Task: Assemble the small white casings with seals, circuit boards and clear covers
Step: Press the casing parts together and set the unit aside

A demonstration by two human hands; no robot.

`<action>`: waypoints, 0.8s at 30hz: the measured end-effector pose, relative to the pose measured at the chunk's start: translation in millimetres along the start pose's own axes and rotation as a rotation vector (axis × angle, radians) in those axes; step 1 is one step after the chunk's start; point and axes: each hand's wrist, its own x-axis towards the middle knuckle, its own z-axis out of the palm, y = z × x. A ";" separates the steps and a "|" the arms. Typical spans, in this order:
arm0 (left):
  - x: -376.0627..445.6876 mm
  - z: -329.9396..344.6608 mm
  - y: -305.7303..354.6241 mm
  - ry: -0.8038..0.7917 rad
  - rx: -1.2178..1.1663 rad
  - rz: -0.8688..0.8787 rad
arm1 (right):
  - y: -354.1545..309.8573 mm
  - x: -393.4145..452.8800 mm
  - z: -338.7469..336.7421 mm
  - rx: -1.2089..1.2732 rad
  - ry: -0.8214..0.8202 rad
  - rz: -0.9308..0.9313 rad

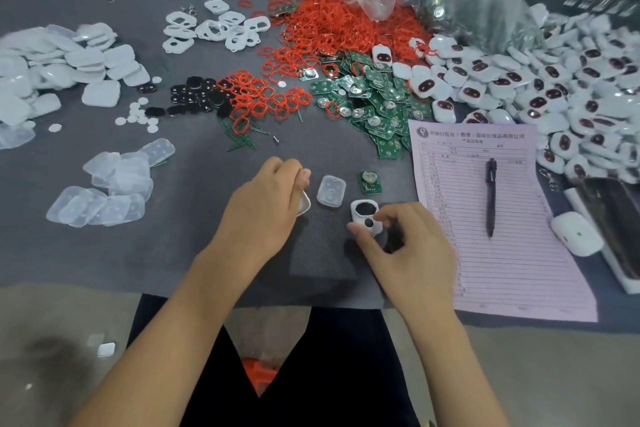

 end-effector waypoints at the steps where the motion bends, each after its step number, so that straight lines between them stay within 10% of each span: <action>1: 0.6 -1.4 -0.4 -0.006 0.045 0.004 | 0.0 0.2 0.9 -0.004 0.010 -0.009; 24: -15.2 4.6 -49.2 0.344 0.060 0.032 | 0.6 -1.9 3.0 -0.033 0.015 -0.013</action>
